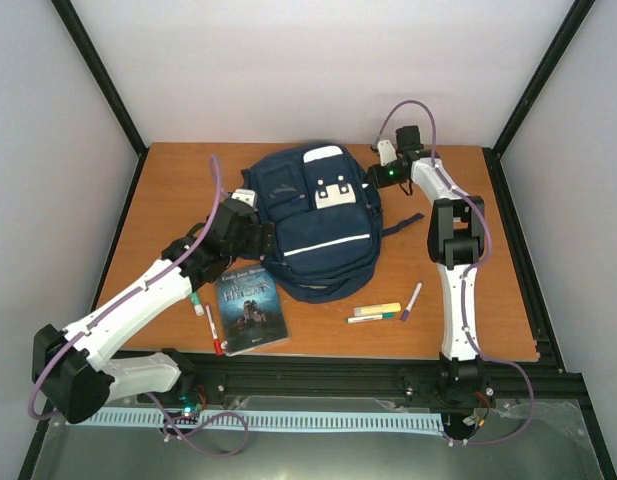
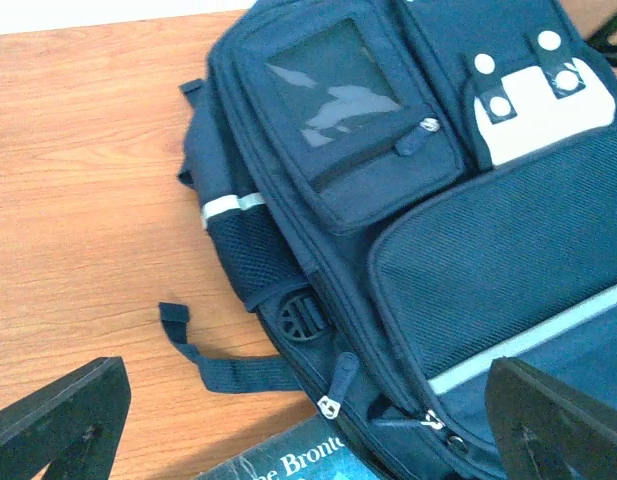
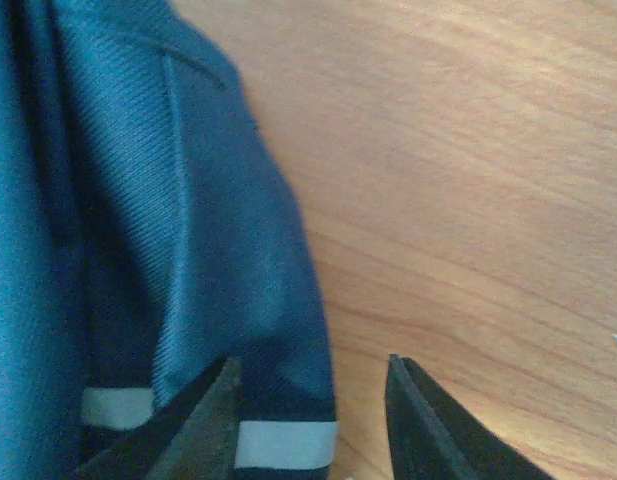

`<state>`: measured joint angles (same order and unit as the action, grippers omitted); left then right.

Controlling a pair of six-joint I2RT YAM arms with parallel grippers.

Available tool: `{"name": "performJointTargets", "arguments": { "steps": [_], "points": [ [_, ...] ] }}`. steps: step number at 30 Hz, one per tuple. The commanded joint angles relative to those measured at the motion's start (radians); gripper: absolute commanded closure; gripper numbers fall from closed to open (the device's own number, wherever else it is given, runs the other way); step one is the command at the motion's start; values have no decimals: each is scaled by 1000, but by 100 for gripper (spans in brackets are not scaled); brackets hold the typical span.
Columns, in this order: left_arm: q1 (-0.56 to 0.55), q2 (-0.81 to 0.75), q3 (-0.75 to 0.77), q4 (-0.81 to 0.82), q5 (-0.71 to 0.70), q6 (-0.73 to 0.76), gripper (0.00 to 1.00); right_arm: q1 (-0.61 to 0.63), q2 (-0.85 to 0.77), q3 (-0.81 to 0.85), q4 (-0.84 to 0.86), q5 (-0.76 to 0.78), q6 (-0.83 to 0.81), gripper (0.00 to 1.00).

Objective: Pack the student bag
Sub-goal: Adjust the student bag at the center of the board, then pick up the book from the center of the board.

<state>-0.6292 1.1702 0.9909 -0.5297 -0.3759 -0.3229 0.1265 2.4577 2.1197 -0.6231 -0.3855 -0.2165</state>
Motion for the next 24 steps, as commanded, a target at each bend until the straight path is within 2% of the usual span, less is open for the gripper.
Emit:
{"name": "performJointTargets", "arguments": {
  "steps": [1,3,5,7,11,18,21,24],
  "points": [
    [6,6,-3,27,-107,-61,0,-11,16,2,-84,-166,17,63],
    [8,63,25,-26,-143,-103,0,-16,8,-19,-80,-187,26,73],
    [8,111,68,-95,-167,-145,0,-31,0,-36,-74,-195,60,95],
    [8,129,87,-113,-168,-151,0,-73,-22,-80,-35,-236,122,97],
    [8,106,72,-103,-163,-151,0,-184,-79,-179,15,-291,198,97],
    [8,138,89,-133,-153,-146,0,-353,-200,-346,59,-339,199,97],
    [9,162,117,-154,-99,-117,0,-374,-249,-413,52,-370,171,86],
    [8,176,153,-208,-76,-120,0,-373,-375,-553,102,-384,161,65]
  ]
}}
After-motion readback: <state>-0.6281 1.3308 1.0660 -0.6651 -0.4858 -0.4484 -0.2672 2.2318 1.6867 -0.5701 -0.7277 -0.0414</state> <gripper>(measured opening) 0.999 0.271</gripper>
